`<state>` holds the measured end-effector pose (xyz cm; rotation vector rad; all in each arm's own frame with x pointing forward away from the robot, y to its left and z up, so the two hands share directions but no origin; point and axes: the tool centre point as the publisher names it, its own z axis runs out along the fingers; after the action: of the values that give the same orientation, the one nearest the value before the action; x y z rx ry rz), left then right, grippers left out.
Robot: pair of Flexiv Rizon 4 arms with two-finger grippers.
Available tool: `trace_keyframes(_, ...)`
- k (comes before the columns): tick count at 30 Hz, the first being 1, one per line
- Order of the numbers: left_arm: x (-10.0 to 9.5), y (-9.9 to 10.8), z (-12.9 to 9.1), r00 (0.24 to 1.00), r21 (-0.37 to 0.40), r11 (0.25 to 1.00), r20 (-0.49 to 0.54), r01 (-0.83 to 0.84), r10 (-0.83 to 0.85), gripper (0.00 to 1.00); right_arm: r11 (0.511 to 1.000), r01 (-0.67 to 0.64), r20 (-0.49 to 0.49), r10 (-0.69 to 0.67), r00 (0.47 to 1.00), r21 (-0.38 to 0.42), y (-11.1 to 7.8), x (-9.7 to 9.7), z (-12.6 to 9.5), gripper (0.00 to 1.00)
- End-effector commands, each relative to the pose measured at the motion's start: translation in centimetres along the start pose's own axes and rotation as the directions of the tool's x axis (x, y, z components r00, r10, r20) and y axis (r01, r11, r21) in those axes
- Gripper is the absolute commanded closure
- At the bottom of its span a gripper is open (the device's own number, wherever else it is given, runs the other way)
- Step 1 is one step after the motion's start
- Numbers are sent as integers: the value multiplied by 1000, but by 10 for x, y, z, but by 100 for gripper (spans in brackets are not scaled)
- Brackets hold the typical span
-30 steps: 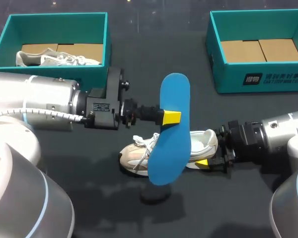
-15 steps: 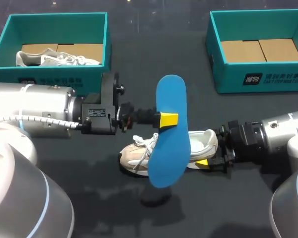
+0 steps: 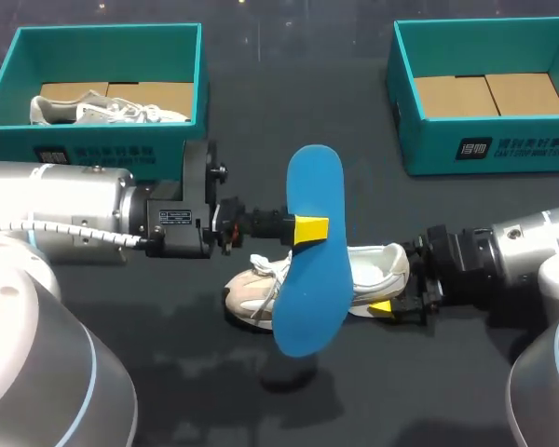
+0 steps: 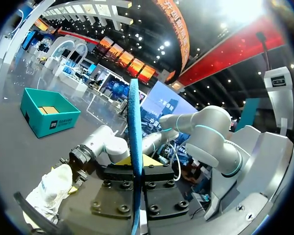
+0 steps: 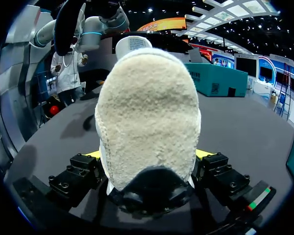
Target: Take the shoe out of the shoebox, open the shoe tongue, remove and reinsert the insole, then place the shoe into the shoebox
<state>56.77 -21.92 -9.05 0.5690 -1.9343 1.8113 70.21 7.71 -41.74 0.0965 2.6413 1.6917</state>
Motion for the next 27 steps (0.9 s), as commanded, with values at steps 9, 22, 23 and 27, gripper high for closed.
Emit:
trace_keyframes(9, 2, 2, -2, 1000, 3, 1000, 3, -1, 1, 100, 981, -48, 12, 46, 999, 187, -4, 10, -35, 0)
trace_keyframes(22, 2, 2, -2, 1000, 3, 1000, 3, -1, 1, 100, 863, -136, 64, 120, 991, 486, 13, 12, -73, 0)
trace_keyframes(23, 2, 2, -2, 1000, 3, 1000, 3, -1, 1, 100, 852, -146, 75, 125, 989, 503, 15, 13, -75, 0)
trace_keyframes(27, 2, 2, -2, 1000, 3, 1000, 3, -1, 1, 100, 858, -180, 169, 111, 979, 482, 29, 17, -87, 0)
